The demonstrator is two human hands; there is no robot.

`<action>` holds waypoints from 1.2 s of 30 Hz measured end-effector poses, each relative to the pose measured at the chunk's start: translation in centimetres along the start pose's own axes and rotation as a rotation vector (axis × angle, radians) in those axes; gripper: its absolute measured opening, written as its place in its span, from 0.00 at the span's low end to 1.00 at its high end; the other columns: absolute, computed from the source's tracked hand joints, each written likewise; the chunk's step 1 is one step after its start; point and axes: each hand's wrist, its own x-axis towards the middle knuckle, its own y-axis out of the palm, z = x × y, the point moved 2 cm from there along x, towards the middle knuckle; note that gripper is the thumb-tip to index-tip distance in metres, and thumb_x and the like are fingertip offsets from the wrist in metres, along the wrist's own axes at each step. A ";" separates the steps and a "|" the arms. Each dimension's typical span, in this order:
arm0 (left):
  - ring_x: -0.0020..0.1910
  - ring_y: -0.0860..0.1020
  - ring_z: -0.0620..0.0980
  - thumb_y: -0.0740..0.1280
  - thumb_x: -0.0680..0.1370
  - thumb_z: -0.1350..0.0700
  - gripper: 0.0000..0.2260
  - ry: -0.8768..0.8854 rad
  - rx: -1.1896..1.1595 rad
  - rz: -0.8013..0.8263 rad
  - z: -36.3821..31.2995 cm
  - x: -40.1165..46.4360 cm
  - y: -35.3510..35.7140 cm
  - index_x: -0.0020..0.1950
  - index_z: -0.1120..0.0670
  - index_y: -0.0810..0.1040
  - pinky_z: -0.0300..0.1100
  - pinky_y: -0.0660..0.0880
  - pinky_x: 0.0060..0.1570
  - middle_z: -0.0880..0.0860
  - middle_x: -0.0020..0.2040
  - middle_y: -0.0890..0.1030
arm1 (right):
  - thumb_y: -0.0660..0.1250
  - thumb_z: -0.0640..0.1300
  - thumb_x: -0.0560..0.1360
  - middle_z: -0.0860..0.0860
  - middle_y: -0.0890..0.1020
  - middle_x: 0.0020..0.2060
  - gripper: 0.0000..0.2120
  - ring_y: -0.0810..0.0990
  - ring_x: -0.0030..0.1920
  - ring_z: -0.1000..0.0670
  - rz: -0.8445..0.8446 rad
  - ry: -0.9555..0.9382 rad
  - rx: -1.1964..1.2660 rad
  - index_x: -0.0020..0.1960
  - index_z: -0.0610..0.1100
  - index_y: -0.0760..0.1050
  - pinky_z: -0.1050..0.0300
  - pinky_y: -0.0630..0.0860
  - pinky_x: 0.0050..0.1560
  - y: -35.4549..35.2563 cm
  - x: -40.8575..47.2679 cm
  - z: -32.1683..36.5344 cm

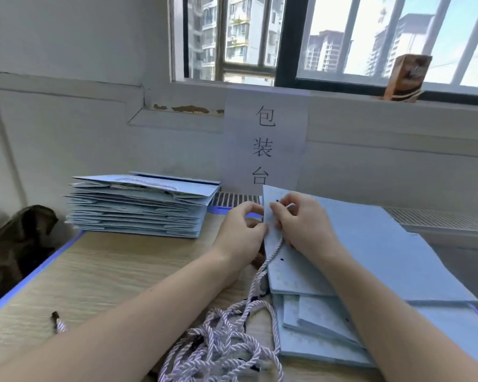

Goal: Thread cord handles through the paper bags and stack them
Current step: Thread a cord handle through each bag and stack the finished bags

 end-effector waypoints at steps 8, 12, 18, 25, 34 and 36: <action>0.34 0.76 0.55 0.67 0.68 0.56 0.06 -0.048 0.094 -0.129 -0.5 1.6 0.2 0.43 0.55 0.76 0.48 0.73 0.35 0.57 0.35 0.79 | 0.65 0.49 0.81 0.55 0.78 0.34 0.09 0.74 0.36 0.54 0.007 -0.004 -0.060 0.42 0.48 0.73 0.64 0.66 0.32 0.6 -0.2 0.0; 0.28 0.72 0.50 0.68 0.76 0.61 0.04 -0.033 0.138 -0.148 -0.4 2.9 1.0 0.43 0.55 0.74 0.38 0.67 0.27 0.53 0.33 0.78 | 0.65 0.48 0.81 0.54 0.80 0.35 0.08 0.76 0.39 0.52 -0.048 0.059 0.030 0.45 0.45 0.77 0.69 0.66 0.32 0.9 0.2 -0.7; 0.36 0.79 0.51 0.67 0.80 0.63 0.03 -0.035 -0.047 -0.035 -0.4 2.4 0.3 0.53 0.58 0.77 0.41 0.74 0.33 0.62 0.42 0.83 | 0.65 0.40 0.80 0.55 0.83 0.38 0.09 0.79 0.39 0.56 -0.113 0.089 0.170 0.46 0.46 0.82 0.69 0.70 0.39 0.0 0.4 -0.1; 0.40 0.83 0.58 0.67 0.80 0.62 0.04 0.027 -0.079 0.058 -0.4 3.2 1.1 0.52 0.54 0.78 0.51 0.80 0.40 0.60 0.44 0.84 | 0.73 0.42 0.75 0.51 0.83 0.35 0.07 0.75 0.27 0.56 -0.169 0.102 0.164 0.40 0.49 0.77 0.57 0.71 0.34 -2.2 0.9 -0.9; 0.34 0.77 0.54 0.65 0.78 0.66 0.04 -0.027 -0.051 0.079 -0.5 3.4 1.1 0.46 0.57 0.75 0.46 0.74 0.34 0.63 0.41 0.82 | 0.67 0.40 0.78 0.53 0.81 0.37 0.06 0.80 0.34 0.49 -0.168 0.135 0.059 0.45 0.48 0.81 0.53 0.75 0.36 -1.5 0.5 -1.3; 0.37 0.81 0.59 0.65 0.78 0.65 0.03 -0.026 -0.031 0.078 -0.5 3.4 1.2 0.47 0.57 0.75 0.51 0.78 0.38 0.62 0.44 0.83 | 0.67 0.40 0.78 0.53 0.82 0.38 0.07 0.81 0.37 0.46 -0.171 0.136 0.075 0.45 0.49 0.81 0.54 0.74 0.36 -1.5 0.4 -1.5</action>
